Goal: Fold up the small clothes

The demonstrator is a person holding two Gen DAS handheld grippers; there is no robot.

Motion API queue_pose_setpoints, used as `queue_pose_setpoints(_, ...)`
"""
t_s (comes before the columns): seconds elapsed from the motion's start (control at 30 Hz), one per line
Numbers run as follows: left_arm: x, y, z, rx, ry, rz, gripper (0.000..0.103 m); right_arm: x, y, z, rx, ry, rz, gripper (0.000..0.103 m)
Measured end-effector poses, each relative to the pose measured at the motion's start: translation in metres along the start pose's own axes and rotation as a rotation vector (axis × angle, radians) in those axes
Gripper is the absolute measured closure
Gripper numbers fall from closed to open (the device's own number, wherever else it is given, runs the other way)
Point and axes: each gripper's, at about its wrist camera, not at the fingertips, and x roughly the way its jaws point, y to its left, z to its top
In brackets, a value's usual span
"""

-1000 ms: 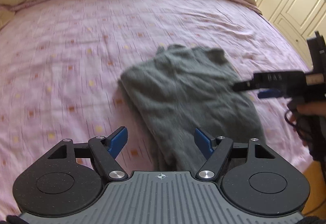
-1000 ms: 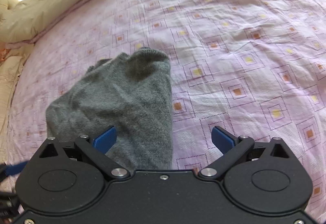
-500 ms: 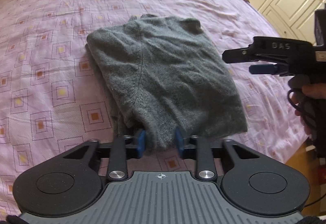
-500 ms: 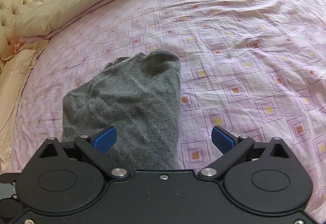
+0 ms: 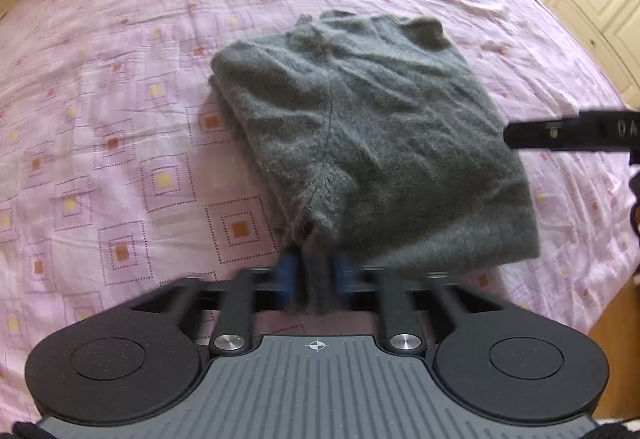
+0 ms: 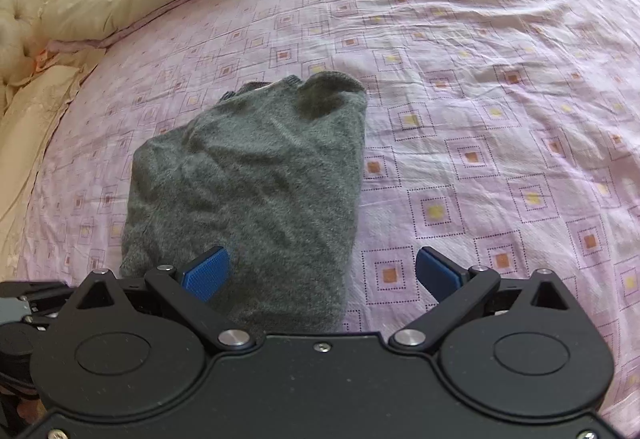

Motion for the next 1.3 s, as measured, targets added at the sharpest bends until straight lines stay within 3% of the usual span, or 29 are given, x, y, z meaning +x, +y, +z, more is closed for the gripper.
queue_pose_setpoints(0.23, -0.028, -0.008, -0.003, -0.036, -0.083, 0.104, 0.024, -0.016, 0.005, -0.002, -0.050, -0.028, -0.015, 0.001)
queue_pose_setpoints(0.37, -0.036, -0.016, 0.001, -0.053, -0.067, 0.187, 0.000, -0.028, 0.002, -0.006, -0.040, -0.053, -0.029, 0.001)
queue_pose_setpoints(0.57, -0.051, -0.022, 0.000, -0.119, -0.038, 0.245, 0.000, -0.041, -0.001, -0.016, -0.061, -0.025, -0.084, 0.001)
queue_pose_setpoints(0.83, -0.072, -0.045, 0.002, -0.116, -0.002, 0.250, 0.000, -0.071, -0.001, -0.027, -0.045, -0.016, -0.034, 0.001)
queue_pose_setpoints(0.97, -0.084, -0.061, 0.005, -0.102, 0.009, 0.292, 0.001, -0.088, 0.004, -0.025, -0.052, -0.026, -0.031, 0.001)
queue_pose_setpoints(1.1, -0.098, -0.072, 0.004, -0.101, -0.015, 0.277, 0.002, -0.103, 0.010, -0.023, -0.080, -0.041, -0.040, 0.001)
queue_pose_setpoints(1.3, -0.112, -0.091, 0.005, -0.082, -0.001, 0.386, 0.002, -0.125, 0.018, -0.024, -0.133, -0.068, -0.063, 0.001)
